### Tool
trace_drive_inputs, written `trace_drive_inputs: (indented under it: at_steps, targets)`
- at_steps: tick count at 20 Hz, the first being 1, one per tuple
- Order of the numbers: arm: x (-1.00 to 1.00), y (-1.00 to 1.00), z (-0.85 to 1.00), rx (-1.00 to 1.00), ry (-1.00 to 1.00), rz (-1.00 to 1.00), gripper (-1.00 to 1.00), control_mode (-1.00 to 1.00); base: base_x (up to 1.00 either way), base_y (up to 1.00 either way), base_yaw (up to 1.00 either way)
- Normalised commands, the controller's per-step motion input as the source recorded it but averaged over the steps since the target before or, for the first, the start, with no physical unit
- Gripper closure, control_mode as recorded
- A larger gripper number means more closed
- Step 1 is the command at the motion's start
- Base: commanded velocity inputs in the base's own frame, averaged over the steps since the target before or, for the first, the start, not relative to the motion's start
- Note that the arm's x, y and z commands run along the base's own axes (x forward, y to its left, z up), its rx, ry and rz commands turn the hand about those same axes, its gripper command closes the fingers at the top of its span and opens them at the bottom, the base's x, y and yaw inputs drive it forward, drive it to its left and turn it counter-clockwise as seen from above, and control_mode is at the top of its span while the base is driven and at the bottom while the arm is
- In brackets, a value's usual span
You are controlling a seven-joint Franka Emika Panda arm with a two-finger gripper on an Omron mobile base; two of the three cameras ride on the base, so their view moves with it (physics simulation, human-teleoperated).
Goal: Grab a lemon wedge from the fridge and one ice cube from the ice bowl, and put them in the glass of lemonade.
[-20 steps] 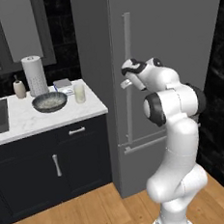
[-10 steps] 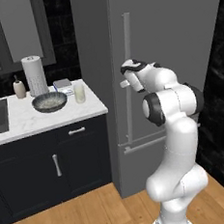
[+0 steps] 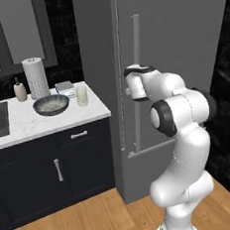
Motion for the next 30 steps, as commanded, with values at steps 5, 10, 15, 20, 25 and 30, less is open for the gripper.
trace_drive_inputs:
  at_steps: [5, 10, 15, 20, 25, 30]
  targets:
    - [-1.00, -1.00, 0.00, 0.03, 0.07, -0.01, 1.00, -1.00, 0.00, 0.00, 0.00]
    - [-1.00, -1.00, 0.00, 0.05, 0.11, 0.00, 1.00, -1.00, 0.00, 0.00, 0.00]
    - [-1.00, -1.00, 0.00, 0.05, 0.16, 0.00, 1.00, -1.00, 0.00, 0.00, 0.00]
    - [-1.00, -1.00, 0.02, 0.05, 0.20, 0.00, 1.00, -1.00, 0.00, 0.00, 0.00]
    - [-0.98, -1.00, 0.02, 0.05, 0.22, 0.00, 1.00, -1.00, 0.00, 0.00, 0.00]
    - [-0.70, -0.97, 0.07, 0.01, 0.18, -0.01, -1.00, -1.00, 0.00, 0.00, 0.00]
